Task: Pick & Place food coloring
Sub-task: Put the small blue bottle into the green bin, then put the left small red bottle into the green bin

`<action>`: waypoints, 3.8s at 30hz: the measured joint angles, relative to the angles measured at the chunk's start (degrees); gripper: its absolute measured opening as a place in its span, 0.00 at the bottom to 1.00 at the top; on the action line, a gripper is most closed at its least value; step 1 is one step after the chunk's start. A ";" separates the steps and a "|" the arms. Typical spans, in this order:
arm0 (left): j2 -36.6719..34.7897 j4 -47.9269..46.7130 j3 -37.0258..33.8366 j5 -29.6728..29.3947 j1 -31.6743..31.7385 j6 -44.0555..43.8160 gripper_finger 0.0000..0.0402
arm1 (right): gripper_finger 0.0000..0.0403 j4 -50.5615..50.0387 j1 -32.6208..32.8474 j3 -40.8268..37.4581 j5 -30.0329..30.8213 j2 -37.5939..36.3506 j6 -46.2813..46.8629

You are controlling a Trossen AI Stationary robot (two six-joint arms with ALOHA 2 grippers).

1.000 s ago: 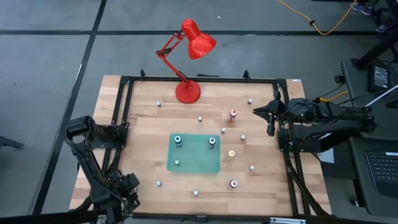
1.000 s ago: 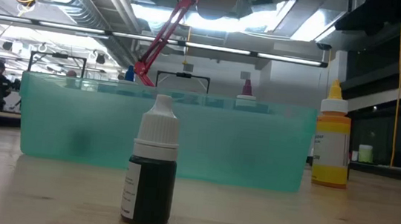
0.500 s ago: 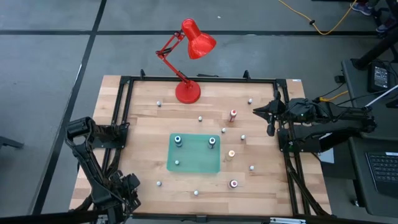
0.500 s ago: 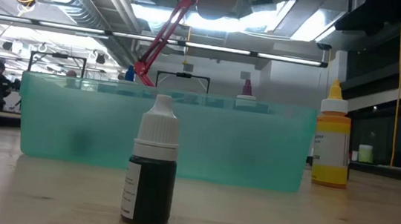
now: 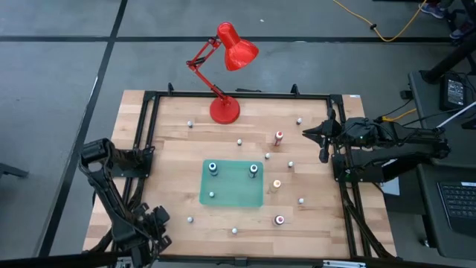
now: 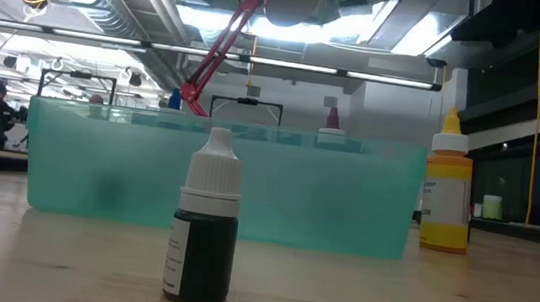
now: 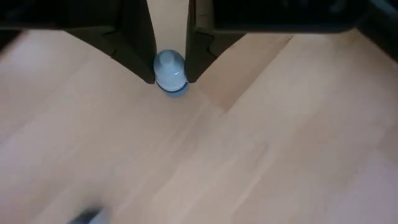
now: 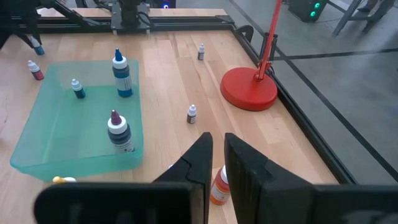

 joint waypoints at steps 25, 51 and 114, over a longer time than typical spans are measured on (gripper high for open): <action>-14.43 -0.84 14.01 9.15 45.71 72.40 0.15 | 0.11 0.00 0.00 -0.01 0.00 0.00 0.00; 4.07 13.15 13.84 10.15 42.27 77.29 0.15 | 0.11 0.00 0.00 -0.01 0.02 0.00 -0.01; -5.02 -4.27 12.74 2.82 19.45 23.29 0.47 | 0.11 0.00 0.00 0.00 0.01 0.00 0.00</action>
